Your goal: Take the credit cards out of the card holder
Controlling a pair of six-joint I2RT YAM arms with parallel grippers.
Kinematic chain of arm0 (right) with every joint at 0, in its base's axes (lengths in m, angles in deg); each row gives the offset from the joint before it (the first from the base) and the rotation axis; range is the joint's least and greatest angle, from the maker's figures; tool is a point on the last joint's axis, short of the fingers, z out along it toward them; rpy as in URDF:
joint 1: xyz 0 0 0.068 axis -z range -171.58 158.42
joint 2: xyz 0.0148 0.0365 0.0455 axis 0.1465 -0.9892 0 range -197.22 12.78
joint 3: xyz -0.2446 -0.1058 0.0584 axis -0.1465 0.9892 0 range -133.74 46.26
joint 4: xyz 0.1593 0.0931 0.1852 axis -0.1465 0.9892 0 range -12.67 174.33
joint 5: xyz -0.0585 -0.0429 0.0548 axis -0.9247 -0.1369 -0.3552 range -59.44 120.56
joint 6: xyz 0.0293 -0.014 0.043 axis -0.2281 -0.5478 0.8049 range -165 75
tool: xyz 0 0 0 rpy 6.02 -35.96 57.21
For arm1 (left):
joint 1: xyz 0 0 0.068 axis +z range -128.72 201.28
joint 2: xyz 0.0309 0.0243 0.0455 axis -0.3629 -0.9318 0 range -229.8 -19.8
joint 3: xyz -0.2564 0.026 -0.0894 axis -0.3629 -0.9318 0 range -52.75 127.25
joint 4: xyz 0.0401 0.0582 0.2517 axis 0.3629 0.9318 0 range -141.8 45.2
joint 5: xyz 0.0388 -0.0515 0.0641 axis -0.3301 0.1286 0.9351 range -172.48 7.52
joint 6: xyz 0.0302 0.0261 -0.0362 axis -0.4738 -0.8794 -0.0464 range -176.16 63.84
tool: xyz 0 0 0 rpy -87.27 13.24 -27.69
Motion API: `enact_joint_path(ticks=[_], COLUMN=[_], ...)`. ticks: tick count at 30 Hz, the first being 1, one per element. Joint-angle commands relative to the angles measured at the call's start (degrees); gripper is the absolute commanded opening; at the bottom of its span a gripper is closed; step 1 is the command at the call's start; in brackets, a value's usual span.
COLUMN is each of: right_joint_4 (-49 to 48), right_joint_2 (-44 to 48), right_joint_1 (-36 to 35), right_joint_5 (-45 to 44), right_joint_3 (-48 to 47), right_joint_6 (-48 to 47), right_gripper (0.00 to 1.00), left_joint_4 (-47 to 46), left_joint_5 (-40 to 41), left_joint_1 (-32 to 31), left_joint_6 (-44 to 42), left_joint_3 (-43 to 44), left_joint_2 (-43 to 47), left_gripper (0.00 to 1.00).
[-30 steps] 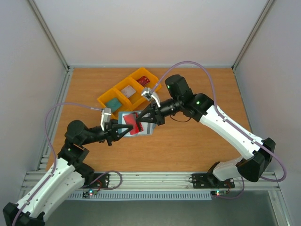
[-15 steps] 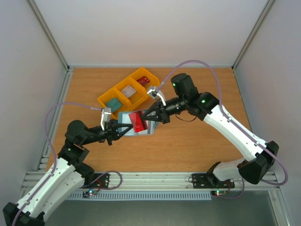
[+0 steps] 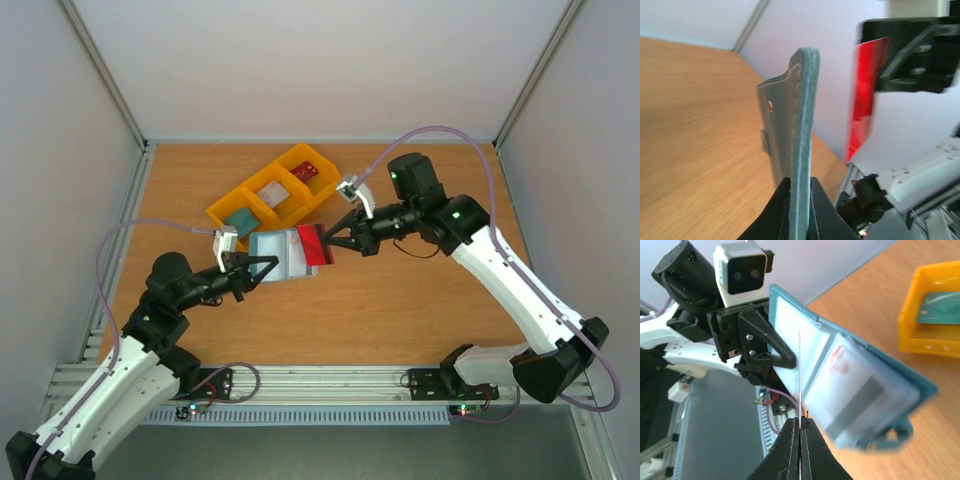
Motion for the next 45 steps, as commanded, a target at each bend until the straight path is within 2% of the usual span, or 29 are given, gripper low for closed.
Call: enact_joint_path(ticks=[1, 3, 7, 13, 18, 20, 21, 22, 24, 25, 27, 33, 38, 40, 43, 45], right_joint_4=[4.40, 4.81, 4.67, 4.32, 4.25, 3.96, 4.02, 4.01, 3.20, 2.51, 1.36, 2.61, 4.24, 3.94, 3.89, 4.22], right_joint_2=[5.08, 5.80, 6.35, 6.59, 5.95, 5.41, 4.91, 4.50, 3.73, 3.27, 2.29, 0.04, -0.19, -0.11, -0.57, -1.43], right_joint_1=[2.76, 2.88, 2.90, 2.89, 2.89, 2.88, 2.89, 2.94, 2.90, 2.88, 2.90, 2.92, 2.80, 2.65, 2.17, 2.01], right_joint_5=[-6.06, -7.10, -6.94, -6.14, -6.04, -5.38, -4.86, -4.16, -3.05, -2.65, -2.58, -8.20, -14.42, -15.49, -16.83, -19.74], right_joint_3=[-1.79, -1.76, -0.58, 1.59, 4.01, 4.49, 4.48, 4.37, 4.34, 4.35, 4.28, 2.35, 0.74, 0.17, -1.08, -2.69], right_joint_6=[-0.63, -0.14, 0.47, -0.33, -1.42, -1.59, -1.48, -1.33, -0.81, -0.41, 0.26, 2.38, 3.22, 3.65, 3.28, 3.21], right_gripper=[0.01, 0.01, 0.01, 0.01, 0.01, 0.01, 0.01, 0.01, 0.01, 0.01, 0.01, 0.01, 0.01, 0.01, 0.01, 0.01], left_joint_4=[9.09, 8.69, 9.14, -0.08, 1.21, 6.40, 8.53, 9.93, 11.98, 13.69, 18.66, 38.84, 45.03, 42.92, 30.09, 23.15], left_joint_5=[8.20, 6.28, 8.00, 6.53, 10.41, 14.04, 15.90, 17.00, 18.28, 19.79, 23.29, 34.02, 36.94, 34.56, 20.76, 16.69], left_joint_1=[0.35, 0.35, 0.35, -0.98, -1.97, -2.19, -2.16, -2.05, -1.95, -1.94, -1.69, 1.44, 7.91, 9.42, 9.56, 9.56], left_joint_6=[2.16, 6.61, 12.44, 18.71, 18.66, 19.45, 20.49, 21.50, 21.38, 21.21, 21.84, 22.51, 16.08, 12.67, 0.92, -1.81], left_joint_3=[-0.46, -1.20, -2.63, -6.25, -8.77, -10.67, -11.15, -11.11, -10.53, -10.11, -9.47, -3.84, 3.55, 6.17, 7.65, 7.37], left_joint_2=[-2.32, -4.55, -10.21, -23.95, -33.67, -35.30, -35.32, -34.61, -32.81, -31.91, -29.79, -19.00, -9.27, -5.63, -0.31, 1.89], left_gripper=[0.00, 0.00, 0.00, 0.00, 0.00, 0.01, 0.08, 0.24, 0.49, 0.56, 0.64, 0.73, 0.79, 0.78, 0.75, 0.76])
